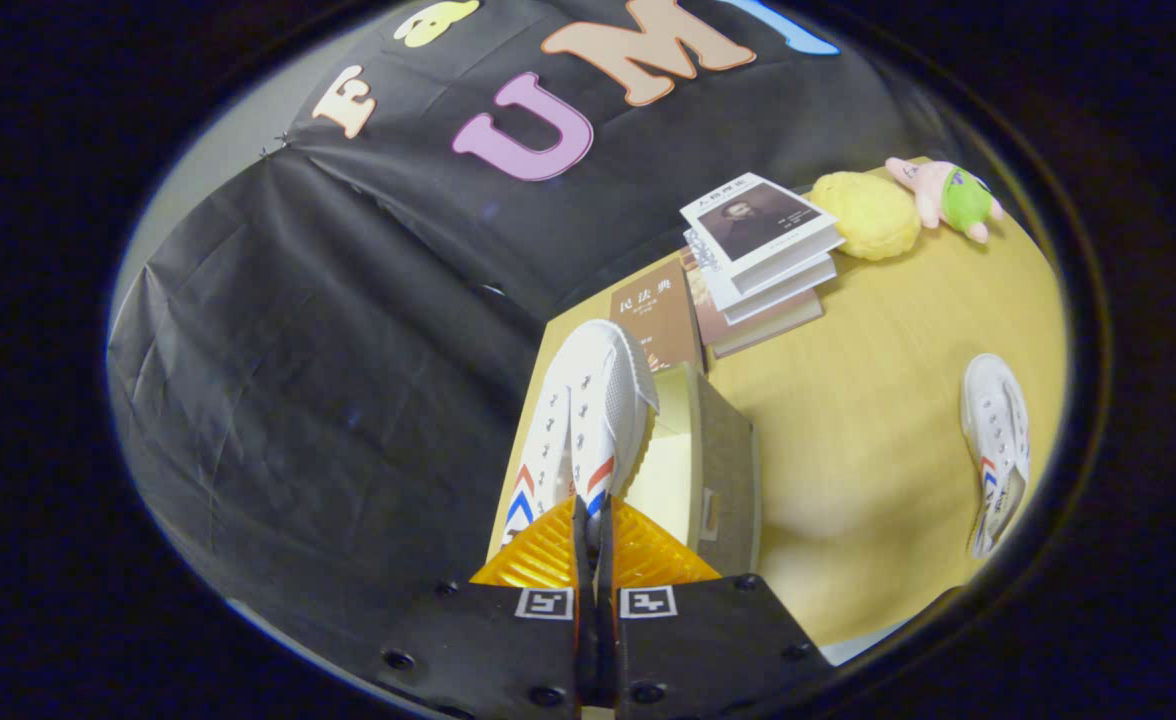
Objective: Open the storage box then place both shoes into the box .Put the left shoe in first, then the right shoe, with the right side of both shoes facing outward in a uniform manner.
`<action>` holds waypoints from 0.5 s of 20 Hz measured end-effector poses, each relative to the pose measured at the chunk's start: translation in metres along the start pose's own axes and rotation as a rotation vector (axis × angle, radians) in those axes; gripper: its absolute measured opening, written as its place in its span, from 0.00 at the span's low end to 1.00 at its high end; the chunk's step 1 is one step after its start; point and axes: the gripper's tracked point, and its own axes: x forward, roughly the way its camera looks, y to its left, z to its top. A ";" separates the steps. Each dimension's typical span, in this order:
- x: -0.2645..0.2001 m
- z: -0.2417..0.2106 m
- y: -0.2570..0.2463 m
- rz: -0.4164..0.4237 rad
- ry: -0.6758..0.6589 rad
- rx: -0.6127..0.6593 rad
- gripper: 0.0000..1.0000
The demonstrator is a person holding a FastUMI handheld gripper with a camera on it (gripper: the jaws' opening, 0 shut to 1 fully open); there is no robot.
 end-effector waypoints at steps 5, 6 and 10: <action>0.032 -0.027 0.010 -0.023 0.053 -0.022 0.03; 0.037 -0.032 0.010 -0.032 0.059 -0.025 0.03; 0.059 -0.048 0.006 -0.064 0.082 -0.016 0.03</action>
